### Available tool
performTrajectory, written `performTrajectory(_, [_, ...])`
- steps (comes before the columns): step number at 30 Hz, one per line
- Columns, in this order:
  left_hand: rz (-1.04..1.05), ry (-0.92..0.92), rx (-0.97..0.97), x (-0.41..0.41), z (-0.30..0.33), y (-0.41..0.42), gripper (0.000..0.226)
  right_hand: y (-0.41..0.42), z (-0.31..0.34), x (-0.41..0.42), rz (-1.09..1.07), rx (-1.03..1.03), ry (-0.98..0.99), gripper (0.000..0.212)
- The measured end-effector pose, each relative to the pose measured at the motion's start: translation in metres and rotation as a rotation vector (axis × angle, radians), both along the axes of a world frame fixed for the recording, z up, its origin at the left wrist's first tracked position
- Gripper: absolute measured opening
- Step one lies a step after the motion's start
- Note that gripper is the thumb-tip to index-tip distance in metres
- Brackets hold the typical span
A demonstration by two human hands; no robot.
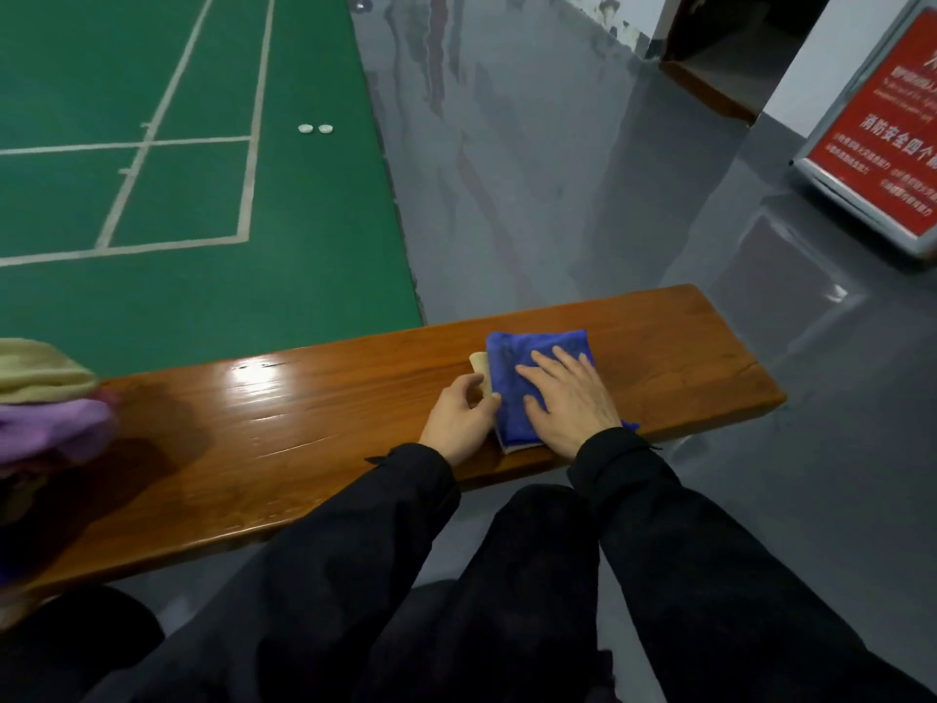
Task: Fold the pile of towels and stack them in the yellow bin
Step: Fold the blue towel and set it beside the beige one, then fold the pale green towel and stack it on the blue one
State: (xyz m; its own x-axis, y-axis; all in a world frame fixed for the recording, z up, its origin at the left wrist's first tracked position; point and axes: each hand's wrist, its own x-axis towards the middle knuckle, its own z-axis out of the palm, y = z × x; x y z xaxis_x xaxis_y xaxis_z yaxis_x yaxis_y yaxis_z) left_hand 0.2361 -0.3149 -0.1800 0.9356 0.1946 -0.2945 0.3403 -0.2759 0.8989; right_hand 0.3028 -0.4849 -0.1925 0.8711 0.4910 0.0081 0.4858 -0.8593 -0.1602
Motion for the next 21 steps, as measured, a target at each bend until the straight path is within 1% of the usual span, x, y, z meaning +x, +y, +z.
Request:
performTrajectory(2, [0.066,-0.041,0.004,-0.007,0.007,0.015,0.036,0.022,0.015,-0.009,0.033,0.138,-0.045,0.035])
performTrajectory(5, [0.151,-0.120,0.024,-0.025,0.025,0.048,0.020,0.071,0.044,-0.028,0.064,0.358,0.022,0.021])
performTrajectory(8, [0.208,-0.154,0.040,-0.050,0.051,0.085,0.018,0.125,0.072,-0.049,0.066,0.533,0.134,0.015])
performTrajectory(11, [0.265,-0.221,0.096,-0.089,0.084,0.127,0.022,0.178,0.099,-0.074,0.113,0.636,0.207,0.009])
performTrajectory(13, [0.314,-0.277,0.216,-0.117,0.105,0.158,0.021,0.212,0.116,-0.093,0.197,0.680,0.236,0.008])
performTrajectory(15, [0.367,-0.314,0.385,-0.143,0.122,0.191,0.018,0.246,0.130,-0.113,0.289,0.715,0.262,0.011])
performTrajectory(17, [0.436,-0.333,0.551,-0.170,0.133,0.228,0.019,0.280,0.142,-0.133,0.368,0.714,0.276,0.013])
performTrajectory(19, [0.553,-0.357,0.739,-0.195,0.138,0.273,0.020,0.310,0.150,-0.152,0.435,0.693,0.297,0.013])
performTrajectory(20, [0.622,-0.353,0.828,-0.204,0.139,0.298,0.023,0.323,0.153,-0.161,0.466,0.688,0.310,0.012])
performTrajectory(21, [0.670,-0.301,0.906,-0.210,0.140,0.322,0.028,0.333,0.155,-0.170,0.492,0.685,0.318,0.011])
